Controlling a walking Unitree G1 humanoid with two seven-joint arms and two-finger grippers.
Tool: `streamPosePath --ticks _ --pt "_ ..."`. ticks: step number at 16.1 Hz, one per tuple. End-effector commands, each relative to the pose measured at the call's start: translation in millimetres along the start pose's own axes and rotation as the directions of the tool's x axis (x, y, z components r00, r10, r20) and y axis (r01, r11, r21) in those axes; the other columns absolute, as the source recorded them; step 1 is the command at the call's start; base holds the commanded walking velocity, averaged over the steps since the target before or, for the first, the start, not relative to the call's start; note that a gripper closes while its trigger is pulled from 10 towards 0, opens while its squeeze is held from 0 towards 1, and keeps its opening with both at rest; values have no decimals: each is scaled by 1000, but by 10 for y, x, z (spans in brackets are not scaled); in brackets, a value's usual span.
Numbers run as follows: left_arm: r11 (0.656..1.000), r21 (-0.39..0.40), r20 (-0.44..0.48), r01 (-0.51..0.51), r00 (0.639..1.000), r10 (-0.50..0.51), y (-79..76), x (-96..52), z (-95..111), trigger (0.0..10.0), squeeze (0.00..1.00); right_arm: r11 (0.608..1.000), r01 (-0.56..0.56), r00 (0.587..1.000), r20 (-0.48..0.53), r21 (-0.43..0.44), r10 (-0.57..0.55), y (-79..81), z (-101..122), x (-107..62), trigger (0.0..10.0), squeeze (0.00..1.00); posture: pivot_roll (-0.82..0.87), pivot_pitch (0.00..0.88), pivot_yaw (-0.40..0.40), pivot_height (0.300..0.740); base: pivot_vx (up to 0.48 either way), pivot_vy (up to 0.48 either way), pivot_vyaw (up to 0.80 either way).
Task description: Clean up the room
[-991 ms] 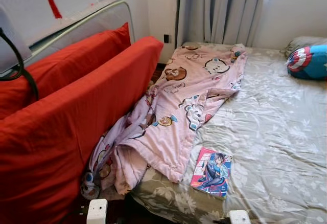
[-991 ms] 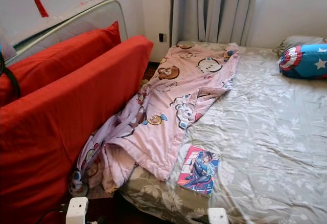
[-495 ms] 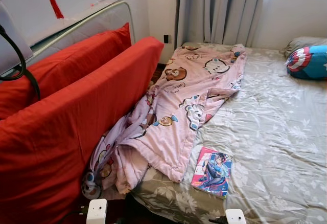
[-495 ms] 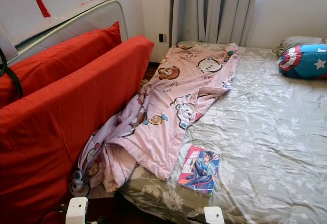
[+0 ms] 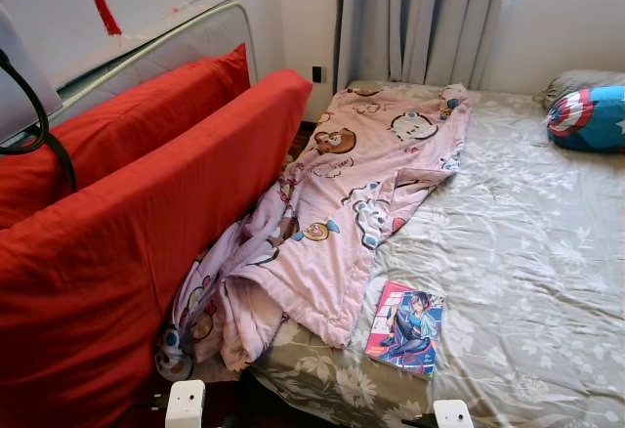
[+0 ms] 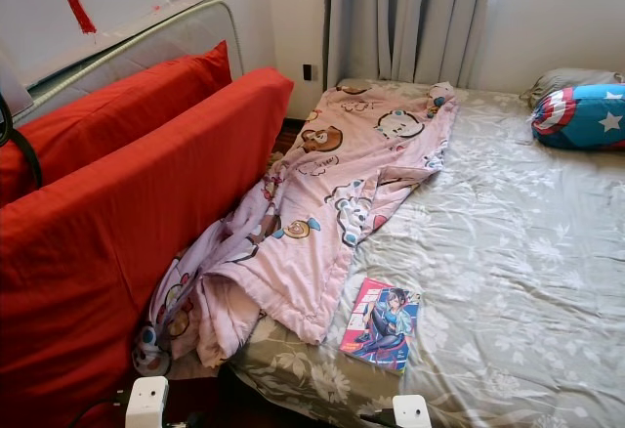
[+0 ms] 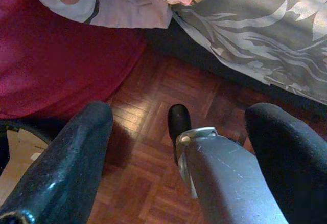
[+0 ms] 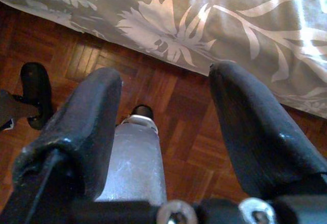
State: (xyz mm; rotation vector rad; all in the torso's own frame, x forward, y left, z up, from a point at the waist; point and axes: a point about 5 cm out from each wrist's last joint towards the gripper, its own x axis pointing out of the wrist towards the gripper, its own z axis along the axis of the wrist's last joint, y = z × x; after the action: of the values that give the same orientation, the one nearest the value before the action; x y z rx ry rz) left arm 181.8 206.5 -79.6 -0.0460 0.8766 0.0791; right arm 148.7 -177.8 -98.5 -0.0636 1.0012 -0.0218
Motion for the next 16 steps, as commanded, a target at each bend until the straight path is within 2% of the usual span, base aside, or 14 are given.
streamPosePath --ticks 1,3,16 --pt "1000 -13 -13 -10 1000 9 29 -10 -34 10000 0 1000 -3 1000 -7 -2 3 3 -19 -3 10000 0 -66 0 25 740 0 0 0" --pt "1000 -13 -14 -8 1000 8 28 -10 -34 10000 0 1000 -4 1000 -13 -5 4 10 -28 -4 10000 0 -66 0 25 740 0 0 0" --pt "1000 -14 -15 -6 1000 6 27 -11 -39 10000 0 1000 -2 1000 -23 -7 2 5 -52 -8 10000 0 -67 0 28 740 266 0 0"
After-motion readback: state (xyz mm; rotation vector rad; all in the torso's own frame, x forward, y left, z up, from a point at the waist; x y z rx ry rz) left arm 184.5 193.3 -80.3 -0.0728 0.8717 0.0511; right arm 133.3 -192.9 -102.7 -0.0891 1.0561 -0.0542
